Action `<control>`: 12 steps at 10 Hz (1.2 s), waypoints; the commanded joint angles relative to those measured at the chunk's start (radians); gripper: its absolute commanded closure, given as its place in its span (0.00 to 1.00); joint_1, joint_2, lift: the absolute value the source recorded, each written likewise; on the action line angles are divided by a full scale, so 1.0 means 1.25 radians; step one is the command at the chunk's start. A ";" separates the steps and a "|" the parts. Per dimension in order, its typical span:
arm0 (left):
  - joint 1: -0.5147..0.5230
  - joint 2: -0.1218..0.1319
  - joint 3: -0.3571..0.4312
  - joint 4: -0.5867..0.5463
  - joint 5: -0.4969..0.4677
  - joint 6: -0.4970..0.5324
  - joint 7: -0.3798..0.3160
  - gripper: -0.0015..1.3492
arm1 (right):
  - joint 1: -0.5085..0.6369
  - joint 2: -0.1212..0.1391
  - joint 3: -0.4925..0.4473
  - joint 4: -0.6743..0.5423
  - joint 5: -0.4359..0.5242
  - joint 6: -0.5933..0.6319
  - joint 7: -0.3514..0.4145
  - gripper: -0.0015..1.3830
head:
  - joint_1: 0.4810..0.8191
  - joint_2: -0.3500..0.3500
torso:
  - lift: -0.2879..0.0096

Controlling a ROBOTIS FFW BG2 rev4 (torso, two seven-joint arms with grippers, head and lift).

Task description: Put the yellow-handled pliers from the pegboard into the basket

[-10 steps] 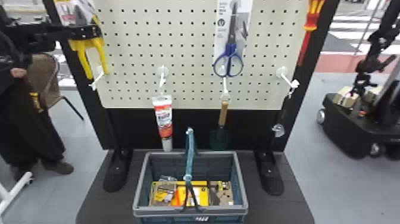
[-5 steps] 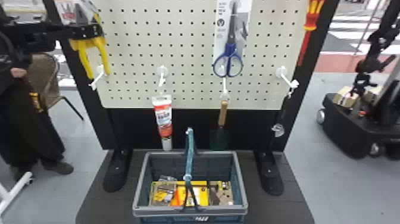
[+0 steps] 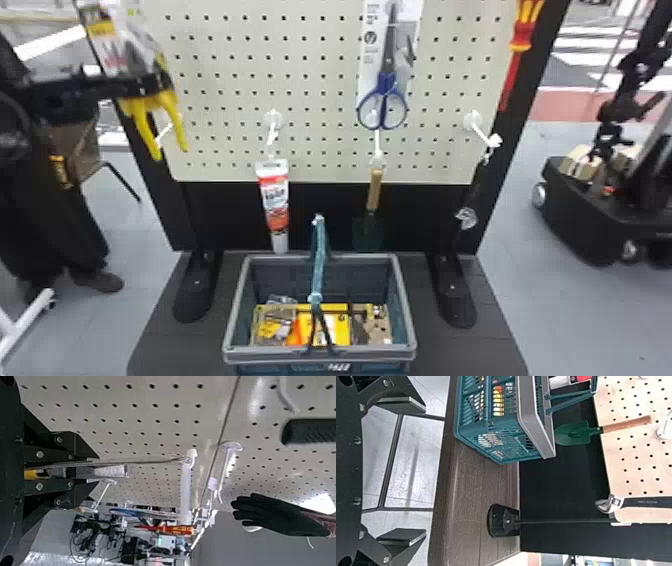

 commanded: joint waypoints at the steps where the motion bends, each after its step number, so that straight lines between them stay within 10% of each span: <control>1: 0.092 -0.043 0.045 -0.002 0.007 -0.026 0.005 0.90 | 0.012 0.002 0.000 -0.010 -0.004 0.004 -0.002 0.14 | 0.20 0.50 | 0.63; 7: 0.300 -0.228 0.147 0.006 -0.008 -0.173 0.033 0.90 | 0.017 0.002 0.001 -0.015 -0.006 0.004 -0.006 0.14 | 0.20 0.50 | 0.63; 12: 0.400 -0.328 0.110 0.110 0.084 -0.390 0.141 0.89 | 0.027 0.002 0.000 -0.014 -0.009 0.004 -0.006 0.14 | 0.20 0.50 | 0.63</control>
